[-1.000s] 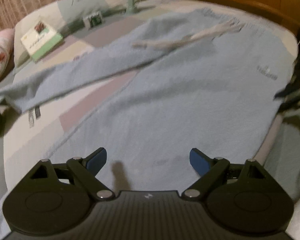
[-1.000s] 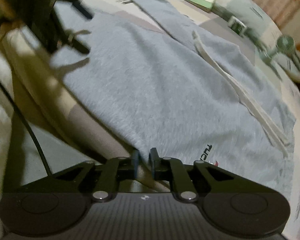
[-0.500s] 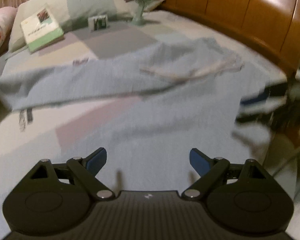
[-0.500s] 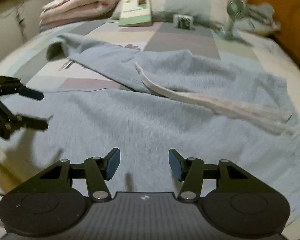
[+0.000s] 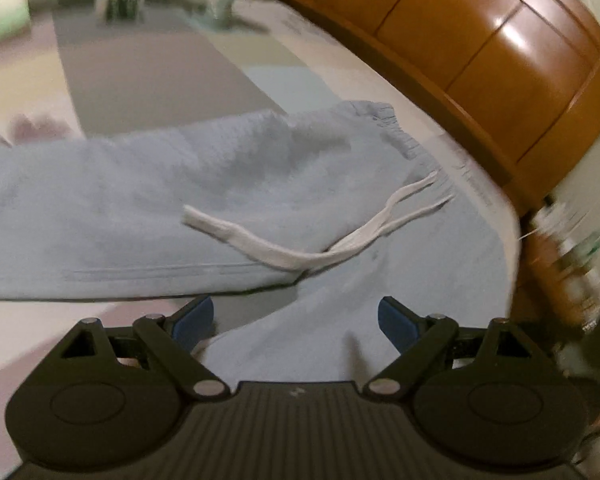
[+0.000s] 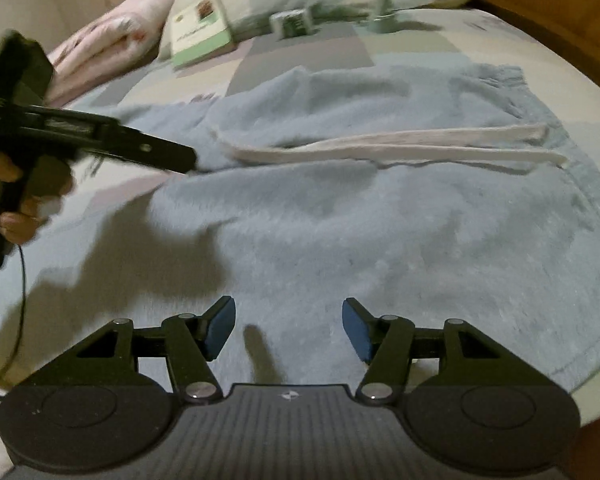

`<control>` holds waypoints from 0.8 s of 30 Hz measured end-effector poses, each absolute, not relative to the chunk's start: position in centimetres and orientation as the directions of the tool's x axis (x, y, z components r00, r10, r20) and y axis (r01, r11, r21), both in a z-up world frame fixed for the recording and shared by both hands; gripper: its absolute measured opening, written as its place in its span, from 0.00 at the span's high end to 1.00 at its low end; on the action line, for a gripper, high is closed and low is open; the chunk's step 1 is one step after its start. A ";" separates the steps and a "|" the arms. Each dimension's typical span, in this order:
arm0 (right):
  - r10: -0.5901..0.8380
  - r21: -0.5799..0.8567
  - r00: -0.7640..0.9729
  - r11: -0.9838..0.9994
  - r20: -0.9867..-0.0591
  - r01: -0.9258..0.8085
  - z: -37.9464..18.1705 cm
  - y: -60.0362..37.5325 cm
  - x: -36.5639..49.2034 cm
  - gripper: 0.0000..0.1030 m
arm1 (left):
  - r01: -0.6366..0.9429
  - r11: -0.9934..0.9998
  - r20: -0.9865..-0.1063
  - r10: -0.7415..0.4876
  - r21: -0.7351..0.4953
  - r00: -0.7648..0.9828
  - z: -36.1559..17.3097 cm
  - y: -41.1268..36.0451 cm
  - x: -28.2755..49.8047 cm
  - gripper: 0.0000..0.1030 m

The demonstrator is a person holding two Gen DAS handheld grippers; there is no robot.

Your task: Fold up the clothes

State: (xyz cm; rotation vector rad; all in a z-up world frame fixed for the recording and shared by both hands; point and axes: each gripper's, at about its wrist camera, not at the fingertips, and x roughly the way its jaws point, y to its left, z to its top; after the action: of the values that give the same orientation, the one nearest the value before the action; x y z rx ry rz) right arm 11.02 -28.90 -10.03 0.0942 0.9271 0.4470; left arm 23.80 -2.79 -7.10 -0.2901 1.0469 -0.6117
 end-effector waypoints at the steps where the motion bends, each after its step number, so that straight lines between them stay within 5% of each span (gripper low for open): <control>1: 0.412 0.280 0.522 0.907 -0.747 -0.315 -10.0 -29.2 11.1 0.37 | 0.304 0.779 -0.716 -0.626 -0.549 0.310 -7.9 -2.9 24.6 0.14; 6: 0.401 0.309 0.557 0.916 -0.727 -0.256 -9.7 -30.3 11.5 0.36 | 0.237 0.704 -0.664 -0.711 -0.670 0.234 -9.9 -3.2 27.1 0.09; 24: 0.399 0.312 0.561 0.917 -0.725 -0.249 -9.8 -30.0 12.1 0.33 | 0.363 0.672 -0.587 -0.741 -0.646 0.327 -11.0 -7.1 29.1 0.10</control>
State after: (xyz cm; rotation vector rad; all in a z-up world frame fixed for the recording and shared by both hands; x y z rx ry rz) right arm 12.08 -29.97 -9.81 0.1822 0.8980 0.3840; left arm 29.06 -7.10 -11.02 -0.4397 0.9971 -0.7538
